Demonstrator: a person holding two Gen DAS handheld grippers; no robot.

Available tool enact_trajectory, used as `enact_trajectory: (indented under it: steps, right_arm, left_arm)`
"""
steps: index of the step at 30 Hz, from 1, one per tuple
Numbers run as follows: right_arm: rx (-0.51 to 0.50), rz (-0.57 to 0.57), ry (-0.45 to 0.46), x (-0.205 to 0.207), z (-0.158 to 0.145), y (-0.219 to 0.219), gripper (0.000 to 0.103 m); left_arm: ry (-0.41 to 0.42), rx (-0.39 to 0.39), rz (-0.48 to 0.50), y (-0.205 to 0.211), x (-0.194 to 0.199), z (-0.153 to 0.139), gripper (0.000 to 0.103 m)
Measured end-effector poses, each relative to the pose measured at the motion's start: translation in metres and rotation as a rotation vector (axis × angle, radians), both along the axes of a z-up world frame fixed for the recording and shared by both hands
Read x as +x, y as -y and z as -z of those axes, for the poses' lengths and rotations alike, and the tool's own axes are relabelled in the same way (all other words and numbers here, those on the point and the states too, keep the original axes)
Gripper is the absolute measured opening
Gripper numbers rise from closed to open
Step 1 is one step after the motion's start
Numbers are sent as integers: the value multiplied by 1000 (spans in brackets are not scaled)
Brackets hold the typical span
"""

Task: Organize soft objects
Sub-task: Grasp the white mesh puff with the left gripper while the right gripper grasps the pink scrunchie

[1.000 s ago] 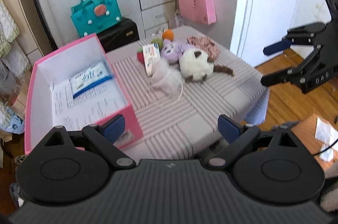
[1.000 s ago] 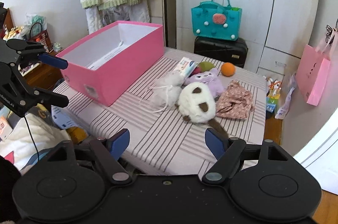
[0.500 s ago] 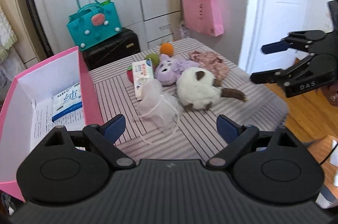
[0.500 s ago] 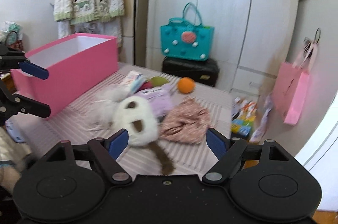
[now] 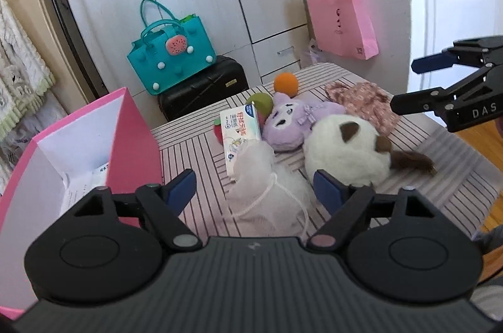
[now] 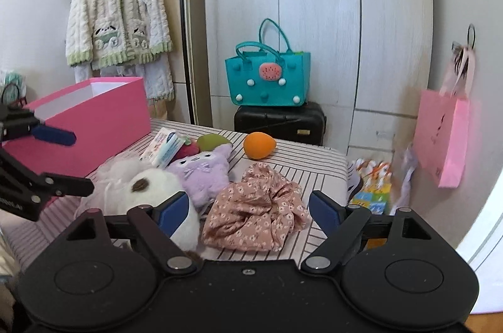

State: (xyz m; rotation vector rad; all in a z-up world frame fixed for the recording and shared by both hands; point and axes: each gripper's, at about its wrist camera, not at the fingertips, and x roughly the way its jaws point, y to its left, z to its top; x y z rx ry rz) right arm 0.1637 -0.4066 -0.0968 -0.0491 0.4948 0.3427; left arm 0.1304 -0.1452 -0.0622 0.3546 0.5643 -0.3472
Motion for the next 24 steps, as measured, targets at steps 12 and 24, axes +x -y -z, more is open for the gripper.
enact_trajectory:
  steps: [12, 24]
  right_arm:
    - [70, 4, -126, 53, 26, -1, 87]
    - [26, 64, -162, 53, 49, -7, 45]
  left_arm:
    - [-159, -65, -73, 6, 42, 28, 61]
    - [-277, -181, -102, -3, 56, 43, 58]
